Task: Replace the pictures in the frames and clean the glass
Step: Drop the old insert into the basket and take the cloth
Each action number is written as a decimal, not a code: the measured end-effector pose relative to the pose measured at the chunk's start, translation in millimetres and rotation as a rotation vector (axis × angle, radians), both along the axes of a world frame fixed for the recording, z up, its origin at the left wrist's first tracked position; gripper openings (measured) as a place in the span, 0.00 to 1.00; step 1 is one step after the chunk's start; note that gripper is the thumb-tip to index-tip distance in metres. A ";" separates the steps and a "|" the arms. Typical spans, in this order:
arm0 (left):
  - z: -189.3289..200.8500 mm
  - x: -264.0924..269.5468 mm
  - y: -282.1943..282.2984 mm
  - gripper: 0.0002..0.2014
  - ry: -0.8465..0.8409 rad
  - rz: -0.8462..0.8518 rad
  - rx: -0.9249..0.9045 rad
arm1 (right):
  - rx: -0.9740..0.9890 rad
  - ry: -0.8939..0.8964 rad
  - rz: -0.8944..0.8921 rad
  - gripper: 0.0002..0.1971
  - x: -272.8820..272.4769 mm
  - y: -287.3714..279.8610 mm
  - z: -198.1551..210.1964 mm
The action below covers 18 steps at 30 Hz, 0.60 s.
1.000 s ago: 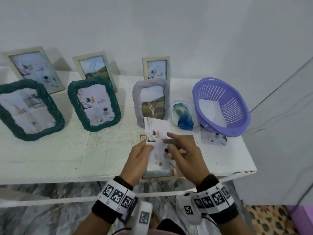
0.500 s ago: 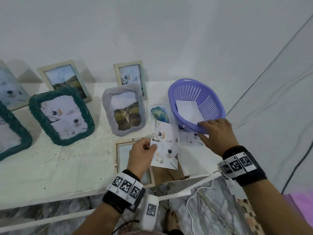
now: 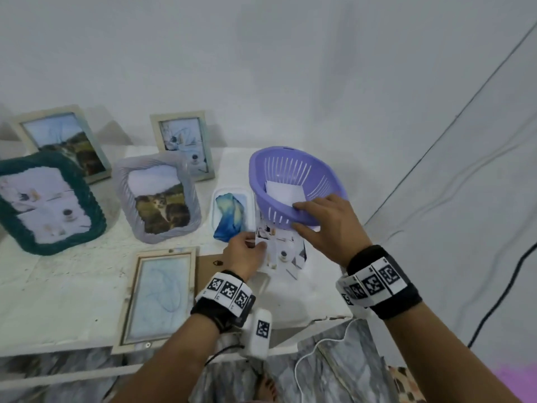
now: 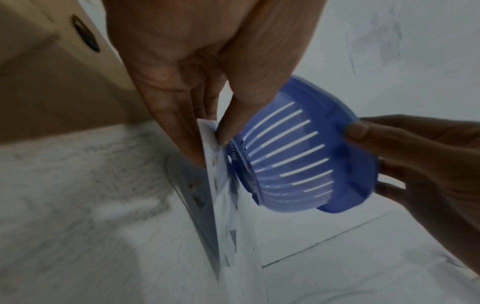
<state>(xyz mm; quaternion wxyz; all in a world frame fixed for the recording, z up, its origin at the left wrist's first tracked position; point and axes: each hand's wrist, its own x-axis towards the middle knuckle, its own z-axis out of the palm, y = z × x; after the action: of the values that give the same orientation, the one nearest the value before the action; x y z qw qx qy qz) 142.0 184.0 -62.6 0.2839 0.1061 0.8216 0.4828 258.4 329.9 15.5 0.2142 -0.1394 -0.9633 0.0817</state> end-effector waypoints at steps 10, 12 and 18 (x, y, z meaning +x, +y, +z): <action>-7.2 -1.7 13.7 0.15 0.107 -0.031 -0.122 | 0.049 0.065 0.069 0.16 10.8 -20.6 -35.2; -6.6 -1.1 13.2 0.11 0.145 -0.037 -0.141 | 0.032 0.052 0.064 0.16 11.3 -22.7 -38.4; -3.0 1.4 10.8 0.11 0.190 -0.102 -0.182 | 0.015 -0.028 0.077 0.16 10.7 -25.1 -44.2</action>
<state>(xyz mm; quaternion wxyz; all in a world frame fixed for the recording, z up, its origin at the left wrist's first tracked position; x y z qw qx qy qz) 143.4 194.7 -65.6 0.2375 0.1666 0.8787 0.3792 269.1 304.8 -28.7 0.1986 -0.1016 -0.9714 0.0808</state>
